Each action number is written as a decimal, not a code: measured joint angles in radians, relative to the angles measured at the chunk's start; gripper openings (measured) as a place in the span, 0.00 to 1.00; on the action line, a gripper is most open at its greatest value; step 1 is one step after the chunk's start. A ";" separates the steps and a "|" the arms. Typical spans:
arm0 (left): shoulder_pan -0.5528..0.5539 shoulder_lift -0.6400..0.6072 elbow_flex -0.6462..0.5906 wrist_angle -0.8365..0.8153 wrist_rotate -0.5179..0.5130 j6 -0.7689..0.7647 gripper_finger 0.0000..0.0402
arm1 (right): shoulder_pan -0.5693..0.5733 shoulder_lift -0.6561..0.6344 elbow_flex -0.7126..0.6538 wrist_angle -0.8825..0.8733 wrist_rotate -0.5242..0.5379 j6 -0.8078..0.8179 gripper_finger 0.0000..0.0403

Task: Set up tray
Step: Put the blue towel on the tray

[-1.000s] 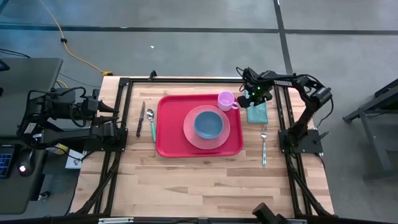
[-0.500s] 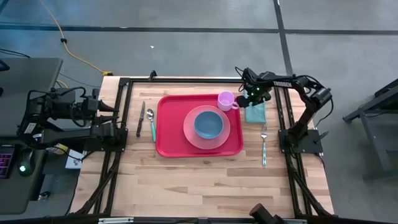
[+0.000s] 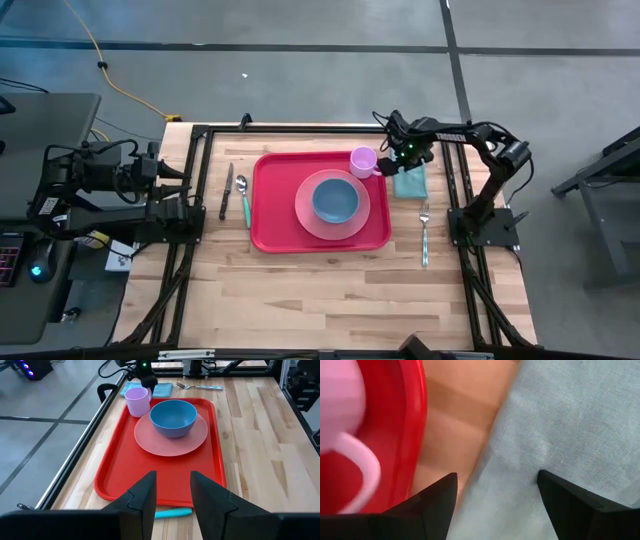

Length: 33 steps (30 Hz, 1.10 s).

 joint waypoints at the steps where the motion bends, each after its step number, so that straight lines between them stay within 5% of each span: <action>1: 0.000 0.000 0.000 0.000 0.000 0.000 0.38 | 0.003 0.005 0.000 -0.008 -0.001 0.004 0.65; 13: 0.000 0.000 0.000 0.000 0.014 0.000 0.38 | 0.029 0.040 0.018 -0.046 0.026 0.040 0.60; 27: 0.000 0.000 0.000 0.000 0.017 -0.001 0.38 | 0.028 0.043 0.022 -0.051 0.009 0.032 0.32; 33: 0.000 0.000 0.000 0.000 0.018 -0.001 0.38 | 0.028 0.043 0.021 -0.048 -0.040 -0.008 0.31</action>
